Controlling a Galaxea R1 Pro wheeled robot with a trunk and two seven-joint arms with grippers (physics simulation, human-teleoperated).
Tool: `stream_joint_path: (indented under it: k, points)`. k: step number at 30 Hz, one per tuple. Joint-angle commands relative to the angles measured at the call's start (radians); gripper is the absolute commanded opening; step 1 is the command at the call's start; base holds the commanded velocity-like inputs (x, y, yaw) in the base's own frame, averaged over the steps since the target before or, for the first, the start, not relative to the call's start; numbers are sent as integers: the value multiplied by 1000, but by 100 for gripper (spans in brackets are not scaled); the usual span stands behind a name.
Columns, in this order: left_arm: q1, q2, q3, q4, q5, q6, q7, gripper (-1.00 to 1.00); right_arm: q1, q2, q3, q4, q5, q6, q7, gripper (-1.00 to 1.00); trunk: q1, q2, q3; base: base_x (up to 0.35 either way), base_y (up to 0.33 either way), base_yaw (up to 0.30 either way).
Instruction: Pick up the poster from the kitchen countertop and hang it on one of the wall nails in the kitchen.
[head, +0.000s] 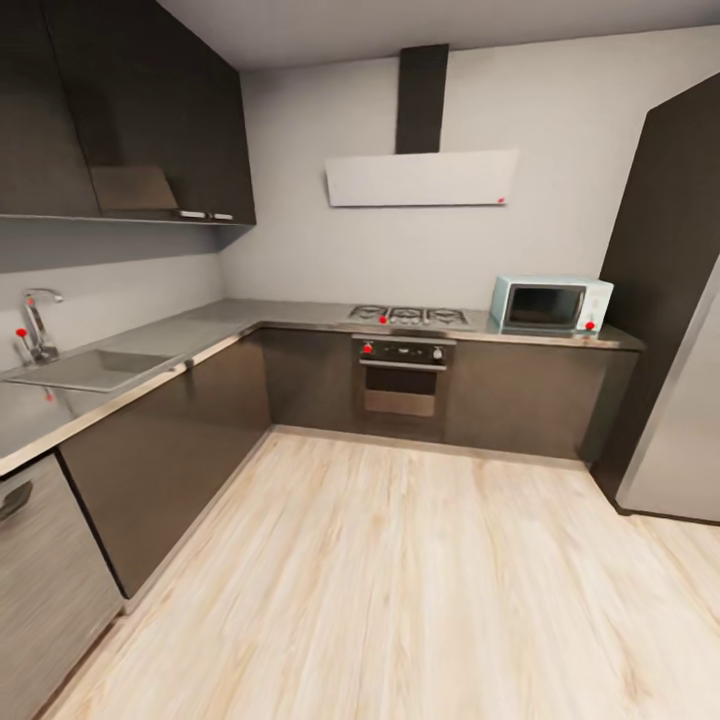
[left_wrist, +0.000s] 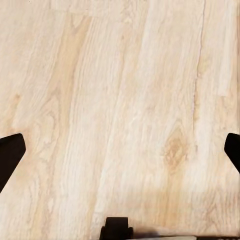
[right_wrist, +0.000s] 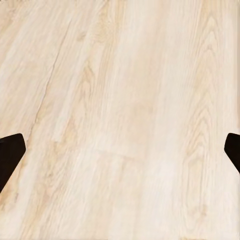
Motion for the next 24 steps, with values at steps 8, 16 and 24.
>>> stream_joint_path:
  k: [8, 16, 24]
  points:
    - [0, -1, 1, -2, 0, 0, 0, 100, -1, 0, 0, 2, 0, -5, -1, 100, 1, 0, -3, 275, -201, 93]
    - [0, 0, 1, -2, 0, 0, 0, 100, -1, 0, -1, 2, 0, -7, -4, 100, 1, 0, -7, 276, -212, 245]
    - [0, 0, 1, -2, 0, 0, 0, 100, -1, 1, -1, 2, 0, -7, -6, 100, 1, 0, -10, 276, -217, 273]
